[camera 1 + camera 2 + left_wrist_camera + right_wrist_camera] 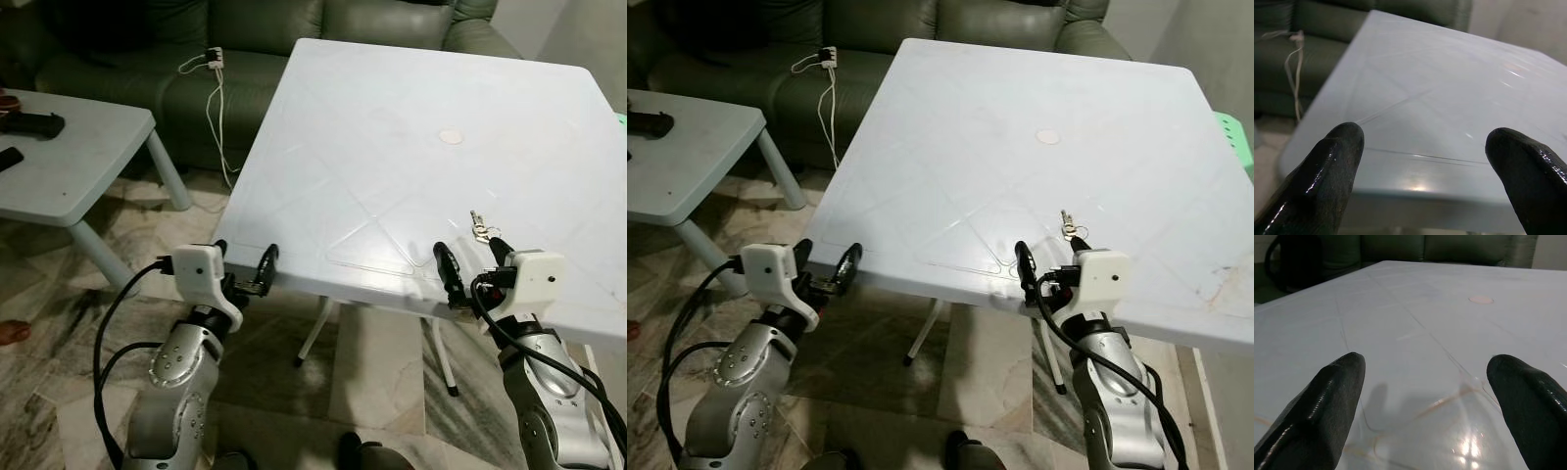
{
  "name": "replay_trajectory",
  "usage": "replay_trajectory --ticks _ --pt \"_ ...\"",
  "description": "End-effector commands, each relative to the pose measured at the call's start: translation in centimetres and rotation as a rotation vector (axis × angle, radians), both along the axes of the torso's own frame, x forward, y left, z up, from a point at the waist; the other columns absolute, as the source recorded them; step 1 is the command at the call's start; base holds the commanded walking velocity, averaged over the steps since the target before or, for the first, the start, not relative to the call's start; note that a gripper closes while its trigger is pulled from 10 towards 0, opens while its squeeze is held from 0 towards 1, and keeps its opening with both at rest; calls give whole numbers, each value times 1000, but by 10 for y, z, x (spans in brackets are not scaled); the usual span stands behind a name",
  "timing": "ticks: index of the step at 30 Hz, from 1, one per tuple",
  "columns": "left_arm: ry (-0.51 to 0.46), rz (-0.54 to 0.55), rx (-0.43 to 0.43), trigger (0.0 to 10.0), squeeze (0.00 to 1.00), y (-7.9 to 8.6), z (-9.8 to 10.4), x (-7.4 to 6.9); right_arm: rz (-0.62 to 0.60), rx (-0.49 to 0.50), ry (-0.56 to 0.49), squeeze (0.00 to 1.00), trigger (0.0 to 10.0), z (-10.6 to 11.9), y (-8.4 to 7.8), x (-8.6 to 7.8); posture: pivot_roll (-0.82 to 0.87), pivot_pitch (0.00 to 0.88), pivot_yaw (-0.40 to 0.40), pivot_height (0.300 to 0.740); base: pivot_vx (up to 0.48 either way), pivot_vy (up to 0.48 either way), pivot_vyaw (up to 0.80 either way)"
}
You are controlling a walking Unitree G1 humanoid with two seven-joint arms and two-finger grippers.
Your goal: Hang keys on a hook
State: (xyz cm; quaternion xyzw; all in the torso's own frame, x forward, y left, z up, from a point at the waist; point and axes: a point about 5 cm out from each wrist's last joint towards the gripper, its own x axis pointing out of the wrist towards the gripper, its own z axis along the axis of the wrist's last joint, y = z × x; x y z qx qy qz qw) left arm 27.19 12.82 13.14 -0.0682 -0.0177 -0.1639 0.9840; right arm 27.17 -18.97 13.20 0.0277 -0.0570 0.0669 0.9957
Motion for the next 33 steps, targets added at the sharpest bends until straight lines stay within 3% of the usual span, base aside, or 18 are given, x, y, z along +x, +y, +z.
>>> replay_trajectory --ticks 1,9,14,19,20,22,26,31,33 --pt "-61 -65 22 10000 0 -11 12 0 -5 1 19 0 10000 -2 -2 2 1 172 -57 740 0 0 0" --pt "-90 -169 44 10000 0 -28 17 -1 5 -23 26 0 10000 0 -4 4 -6 188 -66 740 0 0 0" --pt "-90 -214 44 10000 0 -38 19 -2 33 -80 42 0 10000 -3 -5 17 -10 199 -64 740 0 0 0" --pt "-95 -259 34 10000 0 -50 21 -3 60 -105 43 0 10000 0 -10 47 -11 212 -70 740 0 0 0" --pt "-95 -259 34 10000 0 -50 21 -3 60 -105 43 0 10000 0 -10 47 -11 212 -70 740 0 0 0" --pt "-83 -274 21 10000 0 -53 20 -4 51 -126 37 0 10000 4 -16 61 -10 210 -74 740 0 0 0" --pt "-76 -282 24 10000 0 -55 19 -5 60 -153 32 0 10000 11 -23 71 -9 207 -77 740 0 0 0" --pt "-66 -300 19 10000 0 -58 17 -8 66 -183 57 0 10000 13 -37 78 -9 205 -80 740 0 0 0" --pt "-62 -303 12 10000 0 -59 17 -9 92 -208 95 0 10000 12 -51 78 -7 203 -81 740 0 0 0"
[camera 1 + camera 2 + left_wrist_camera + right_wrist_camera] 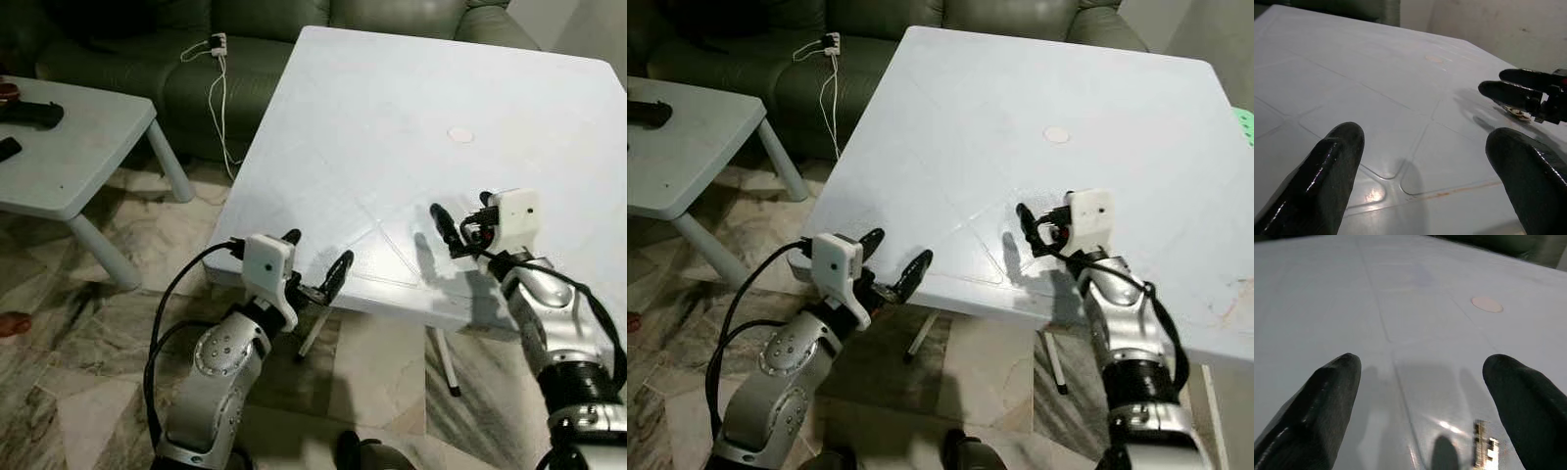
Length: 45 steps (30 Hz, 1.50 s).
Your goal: Hang keys on a hook
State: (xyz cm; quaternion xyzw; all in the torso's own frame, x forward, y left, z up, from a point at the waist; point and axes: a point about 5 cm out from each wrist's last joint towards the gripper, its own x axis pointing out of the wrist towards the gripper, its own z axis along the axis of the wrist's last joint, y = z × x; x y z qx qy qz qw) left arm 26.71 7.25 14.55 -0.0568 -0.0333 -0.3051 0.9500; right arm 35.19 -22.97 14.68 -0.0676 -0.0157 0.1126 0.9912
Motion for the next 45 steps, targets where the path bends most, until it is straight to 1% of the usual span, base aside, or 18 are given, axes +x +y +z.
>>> replay_trajectory --ticks 1,2,4,6,7,9,11,14,16,17,20,28,31,34,38,40,44,45 --pt "-6 -16 -6 10000 0 -3 2 -4 6 -9 29 0 10000 -3 -11 -2 -7 203 -81 740 0 0 0" --pt "-8 -23 3 10000 0 -4 2 -5 3 -24 38 0 10000 -4 -18 -1 -10 203 -77 740 0 0 0" --pt "-5 -29 5 10000 0 -5 1 -6 20 -22 53 0 10000 -4 -22 -1 -13 201 -76 740 0 0 0" --pt "0 -30 3 10000 0 -5 0 -6 21 -18 66 0 10000 -4 -30 -2 -19 200 -70 740 0 0 0" --pt "0 -30 3 10000 0 -5 0 -6 21 -18 66 0 10000 -4 -30 -2 -19 200 -70 740 0 0 0" --pt "4 -34 5 10000 0 -6 -1 -6 55 14 103 0 10000 -5 -36 -3 -19 198 -67 740 0 0 0" --pt "5 -37 8 10000 0 -6 -1 -6 85 35 108 0 10000 -5 -37 -3 -20 196 -65 740 0 0 0" --pt "6 -40 6 10000 0 -6 0 -6 143 98 106 0 10000 0 -43 -5 -19 197 -61 740 0 0 0" --pt "3 -39 9 10000 0 -6 0 -5 147 108 107 0 10000 1 -45 -6 -19 198 -60 740 0 0 0" --pt "9 -36 4 10000 0 -5 0 -5 179 93 122 0 10000 0 -46 -8 -18 200 -59 740 0 0 0" --pt "14 -35 2 10000 0 -4 0 -5 199 81 127 0 10000 -1 -51 -11 -19 207 -55 740 0 0 0" --pt "20 -35 2 10000 0 -4 -1 -6 137 47 143 0 10000 -2 -67 -14 -21 212 -51 740 0 0 0" --pt "21 -35 0 10000 0 -4 -1 -6 111 32 165 0 10000 -4 -74 -17 -21 216 -49 740 0 0 0" --pt "22 -35 -1 10000 0 -3 0 -6 125 38 176 0 10000 -4 -77 -19 -20 216 -48 740 0 0 0" --pt "23 -34 -1 10000 0 -3 0 -6 162 21 225 0 10000 -9 -81 -24 -16 217 -48 740 0 0 0" --pt "25 -33 -1 10000 0 -3 0 -6 197 16 245 0 10000 -11 -81 -27 -16 214 -49 740 0 0 0" --pt "25 -30 -2 10000 0 -2 -1 -6 227 5 259 0 10000 -12 -80 -28 -17 209 -49 740 0 0 0" --pt "25 -30 -2 10000 0 -2 -1 -6 223 6 257 0 902 -12 -81 -28 -18 208 -48 740 0 0 0"
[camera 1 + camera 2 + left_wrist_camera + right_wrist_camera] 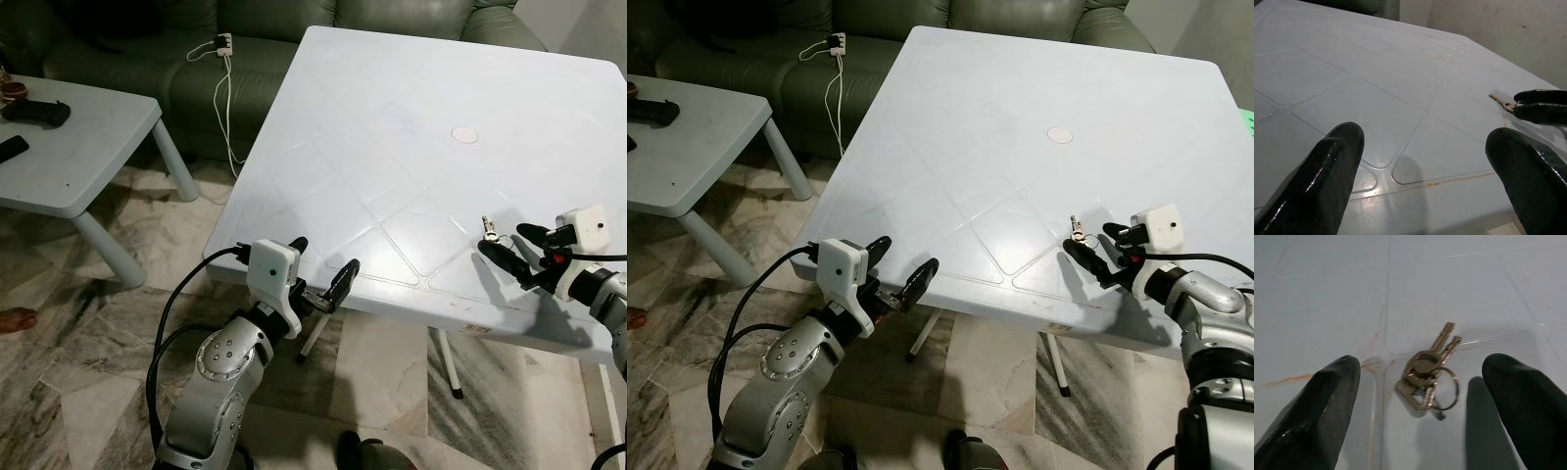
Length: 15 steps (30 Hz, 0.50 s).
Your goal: Hang keys on a hook
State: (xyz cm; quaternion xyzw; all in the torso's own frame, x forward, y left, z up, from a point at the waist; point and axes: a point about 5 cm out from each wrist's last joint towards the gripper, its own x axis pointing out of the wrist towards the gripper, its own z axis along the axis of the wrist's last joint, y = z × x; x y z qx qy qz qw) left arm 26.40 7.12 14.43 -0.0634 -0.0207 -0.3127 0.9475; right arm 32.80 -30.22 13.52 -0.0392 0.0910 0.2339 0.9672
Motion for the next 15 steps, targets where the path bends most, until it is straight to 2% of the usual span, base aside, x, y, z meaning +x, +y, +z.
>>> replay_trajectory --ticks 1,3,4,5,6,7,15 --pt "-3 -14 3 10000 0 -2 1 -3 -12 -12 20 0 0 0 -9 -4 -19 204 -48 740 0 0 0" --pt "-3 -16 -1 10000 0 -3 1 -3 -24 -32 8 0 0 1 -9 -3 -19 204 -48 740 0 0 0" --pt "-3 -16 -1 10000 0 -3 1 -3 -25 -32 5 0 1686 1 -10 -3 -19 204 -48 740 0 0 0" --pt "-5 -17 0 10000 0 -3 1 -2 -18 -24 9 0 0 1 -9 -3 -20 197 -47 740 0 0 0" --pt "-5 -18 0 10000 0 -3 1 -2 -6 -34 5 0 3922 2 -8 -3 -20 197 -47 740 0 0 0" --pt "-4 -19 -1 10000 0 -3 1 -2 -28 -33 11 0 10000 2 -10 -3 -21 196 -47 740 0 0 0" --pt "5 -14 -3 10000 0 -3 0 -2 -33 -33 30 0 10000 2 -15 -5 -21 197 -48 740 0 0 0"
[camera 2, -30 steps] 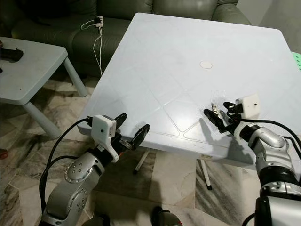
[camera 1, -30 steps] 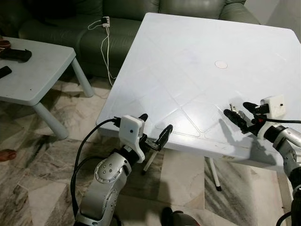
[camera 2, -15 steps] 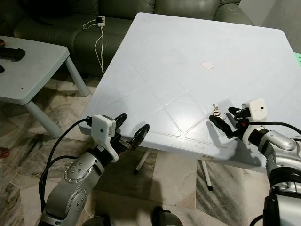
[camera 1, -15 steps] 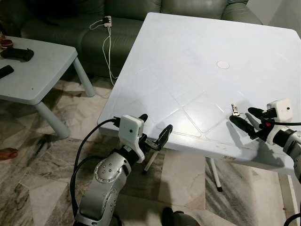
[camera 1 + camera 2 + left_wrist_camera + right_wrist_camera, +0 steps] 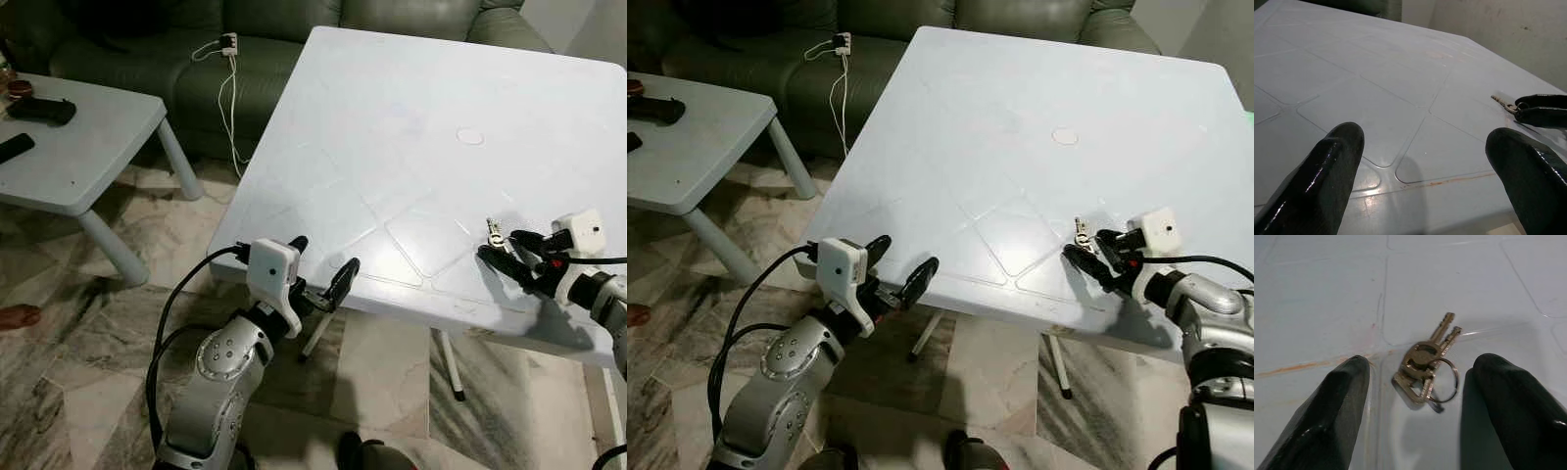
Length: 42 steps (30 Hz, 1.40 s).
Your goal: Hang keys on a hook
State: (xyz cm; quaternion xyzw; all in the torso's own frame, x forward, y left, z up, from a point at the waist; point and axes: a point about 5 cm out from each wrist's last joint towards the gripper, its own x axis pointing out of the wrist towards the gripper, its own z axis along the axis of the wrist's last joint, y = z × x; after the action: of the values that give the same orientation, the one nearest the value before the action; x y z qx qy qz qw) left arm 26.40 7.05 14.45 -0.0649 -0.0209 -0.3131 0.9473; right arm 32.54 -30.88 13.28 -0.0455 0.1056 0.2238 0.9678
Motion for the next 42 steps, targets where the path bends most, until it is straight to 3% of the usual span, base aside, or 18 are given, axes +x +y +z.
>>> replay_trajectory --ticks 1,7,8,11,12,13,15,16,17,25,27,28,29,37,38,39,40,42 --pt "1 -14 2 10000 0 -2 0 -2 -24 -18 11 0 10000 4 -12 -4 -21 200 -50 740 0 0 0" --pt "6 -10 0 10000 0 -2 -1 -3 -35 -20 41 0 9647 1 -21 -10 -22 202 -50 740 0 0 0" --pt "5 -11 0 10000 0 -2 -1 -3 -33 -16 45 0 5373 1 -21 -11 -22 202 -50 740 0 0 0" --pt "4 -12 3 10000 0 -2 -1 -3 -25 -20 47 0 4784 1 -22 -12 -23 203 -49 740 0 0 0" --pt "3 -13 4 10000 0 -2 -1 -2 -9 -4 51 0 0 1 -21 -13 -23 203 -49 740 0 0 0" --pt "2 -13 5 10000 0 -2 -1 -2 -3 -2 52 0 0 0 -21 -13 -23 203 -49 740 0 0 0" --pt "3 -14 3 10000 0 -2 0 -2 -7 -23 47 0 6980 0 -21 -13 -26 204 -48 740 0 0 0" --pt "1 -14 5 10000 0 -2 0 -2 -4 -22 49 0 6980 0 -20 -13 -26 204 -48 740 0 0 0" --pt "2 -14 2 10000 0 -2 0 -2 -8 -30 46 0 10000 0 -20 -12 -26 203 -48 740 0 0 0" --pt "3 -16 2 10000 0 -3 0 -2 -1 18 24 0 10000 2 -14 -8 -25 203 -48 740 0 0 0" --pt "3 -15 1 10000 0 -3 0 -1 20 54 4 0 8353 6 -10 -5 -24 200 -47 740 0 0 0" --pt "3 -15 1 10000 0 -3 0 -1 20 54 4 0 8353 6 -10 -5 -24 200 -47 740 0 0 0" --pt "4 -14 1 10000 0 -3 0 -1 28 59 -1 0 10000 7 -9 -4 -24 200 -47 740 0 0 0" --pt "2 -11 0 10000 0 -3 0 -1 48 78 -24 0 10000 11 -5 -1 -21 201 -50 740 0 0 0" --pt "4 -10 0 10000 0 -3 0 -1 48 74 -25 0 1020 11 -5 -1 -20 202 -51 740 0 0 0" --pt "4 -8 -1 10000 0 -2 0 -1 47 73 -23 0 7020 11 -5 -1 -20 202 -50 740 0 0 0" --pt "5 -7 -1 10000 0 -2 0 -1 48 65 -21 0 4941 11 -6 -1 -20 202 -50 740 0 0 0" --pt "5 -7 0 10000 0 -2 0 -2 44 59 -23 0 4627 11 -6 -1 -20 201 -51 740 0 0 0"
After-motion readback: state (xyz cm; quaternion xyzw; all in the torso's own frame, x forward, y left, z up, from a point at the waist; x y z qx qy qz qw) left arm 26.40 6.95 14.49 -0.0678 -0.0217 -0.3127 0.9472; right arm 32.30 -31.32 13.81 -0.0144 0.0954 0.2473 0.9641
